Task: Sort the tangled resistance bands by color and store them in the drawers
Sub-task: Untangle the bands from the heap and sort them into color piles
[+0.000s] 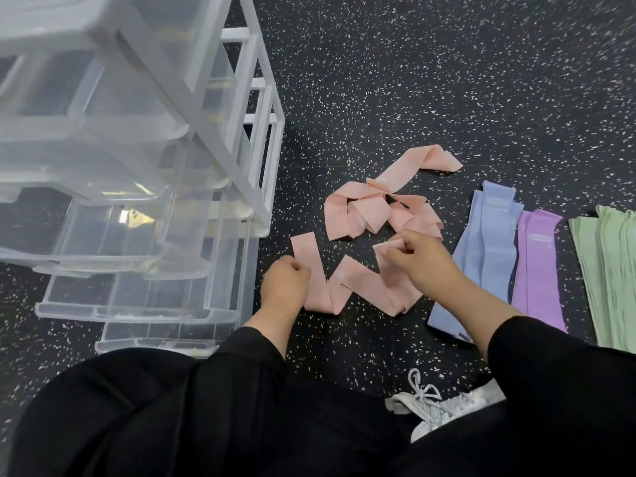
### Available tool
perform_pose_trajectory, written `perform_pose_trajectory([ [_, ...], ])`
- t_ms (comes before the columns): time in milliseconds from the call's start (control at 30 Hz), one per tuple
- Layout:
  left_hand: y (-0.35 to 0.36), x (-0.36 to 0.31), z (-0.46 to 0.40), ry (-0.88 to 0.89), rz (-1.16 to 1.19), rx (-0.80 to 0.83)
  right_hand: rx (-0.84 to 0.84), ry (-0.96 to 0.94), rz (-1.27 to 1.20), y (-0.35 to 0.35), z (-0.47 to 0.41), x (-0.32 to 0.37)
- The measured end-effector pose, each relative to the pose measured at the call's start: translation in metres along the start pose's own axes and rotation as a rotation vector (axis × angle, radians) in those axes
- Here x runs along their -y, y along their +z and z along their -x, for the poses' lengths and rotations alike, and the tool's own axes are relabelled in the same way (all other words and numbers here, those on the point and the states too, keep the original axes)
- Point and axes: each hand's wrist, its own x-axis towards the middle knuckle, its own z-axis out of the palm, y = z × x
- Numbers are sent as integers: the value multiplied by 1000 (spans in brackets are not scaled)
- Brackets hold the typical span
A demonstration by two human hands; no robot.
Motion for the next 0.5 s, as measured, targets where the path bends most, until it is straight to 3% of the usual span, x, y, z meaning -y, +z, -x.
perform_pose_trajectory([
  [133, 9, -7, 13, 157, -200, 56, -20, -8, -30, -1, 0, 3],
  [267, 18, -7, 14, 397, -412, -24, 24, -10, -21, 2, 2, 2],
  [367, 24, -16, 11, 616, -464, -42, 63, -26, 15, 4, 5, 2],
  [500, 30, -23, -6, 695, -504, 38, 94, -46, 107, 7, 3, 0],
])
